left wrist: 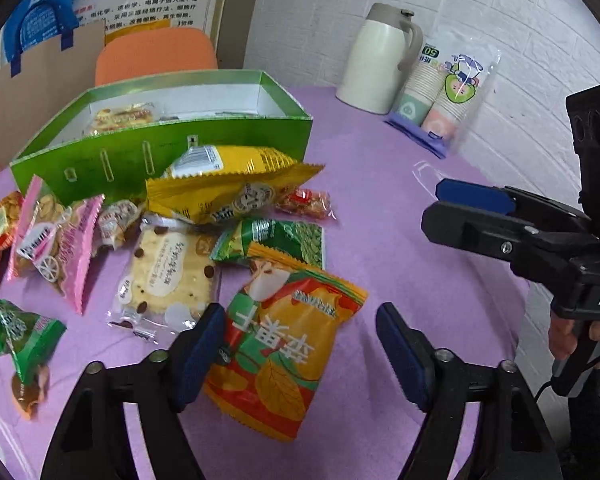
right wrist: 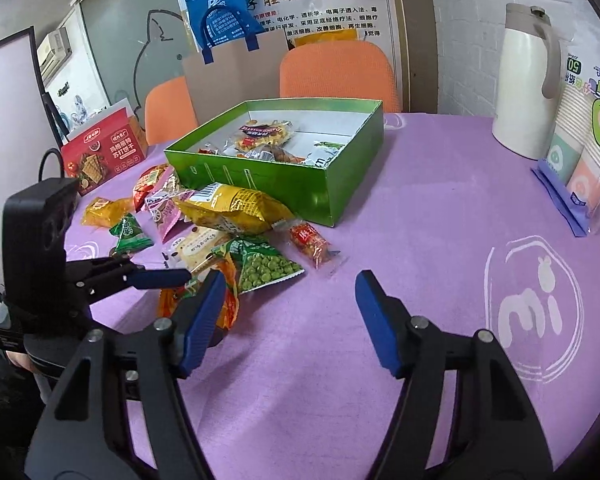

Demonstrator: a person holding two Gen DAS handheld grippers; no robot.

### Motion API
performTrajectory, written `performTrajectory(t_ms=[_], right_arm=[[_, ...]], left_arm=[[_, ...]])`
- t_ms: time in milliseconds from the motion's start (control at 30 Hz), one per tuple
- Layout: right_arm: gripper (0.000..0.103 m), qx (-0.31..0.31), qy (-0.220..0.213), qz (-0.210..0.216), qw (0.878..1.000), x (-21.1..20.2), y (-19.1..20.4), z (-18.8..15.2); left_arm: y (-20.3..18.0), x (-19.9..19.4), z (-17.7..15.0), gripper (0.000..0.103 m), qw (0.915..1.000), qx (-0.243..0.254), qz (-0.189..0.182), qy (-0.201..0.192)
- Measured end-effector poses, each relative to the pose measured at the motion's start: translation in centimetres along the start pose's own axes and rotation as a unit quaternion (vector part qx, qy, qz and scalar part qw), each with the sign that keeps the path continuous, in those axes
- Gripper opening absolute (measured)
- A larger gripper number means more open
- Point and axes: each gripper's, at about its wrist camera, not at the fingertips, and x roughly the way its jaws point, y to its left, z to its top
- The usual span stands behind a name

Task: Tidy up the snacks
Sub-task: 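Grasp the orange chip bag with the left gripper, then grasp the green pea bag with the right gripper while the left gripper holds the orange chip bag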

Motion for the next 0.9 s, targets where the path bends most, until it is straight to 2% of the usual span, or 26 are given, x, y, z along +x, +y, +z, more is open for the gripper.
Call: performTrajectory(t_ms=[33,100,200,400,533,600,733,833,900], right_arm=[[0.068,-0.001,0.003,0.003,1.0,0.2,0.0,0.1],[0.067,-0.004,0.01,0.004,1.0,0.9,0.2,0.2],[0.061,-0.016,0.024,0.02,0.999,2.4,1.1,0.5],[0.059,-0.061,0.047,0.035,0.996,6.1,3.7,1.4],[0.058,-0.085,0.062,0.028,0.994,8.7,4.4,2.0],[0.05,-0.081,0.071,0.017,0.994,9.4,4.2,2.0],[0.049,-0.052,0.086,0.025,0.995,8.1,3.7,1.3],[0.049,-0.067,0.086,0.031,0.994,6.7,4.6,0.3],[0.049,-0.074,0.083,0.02,0.994,6.5,5.0,0.2]], left_arm=[[0.1,-0.1,-0.4,0.054,1.0,0.002,0.006,-0.002],[0.1,-0.5,-0.9,0.045,0.9999,0.001,0.014,-0.001],[0.6,-1.5,-2.0,0.043,0.9996,-0.027,0.006,-0.004],[1.7,-4.4,-4.9,0.043,0.9962,-0.074,0.043,-0.014],[2.9,-5.9,-6.1,0.043,0.9922,-0.104,0.065,-0.018],[3.1,-6.4,-6.5,0.044,0.992,-0.113,0.055,-0.018],[2.8,-6.5,-6.7,0.058,0.9929,-0.111,0.035,-0.022],[2.4,-5.8,-6.4,0.065,0.9934,-0.104,0.044,-0.021],[2.3,-5.3,-6.2,0.067,0.993,-0.105,0.051,-0.022]])
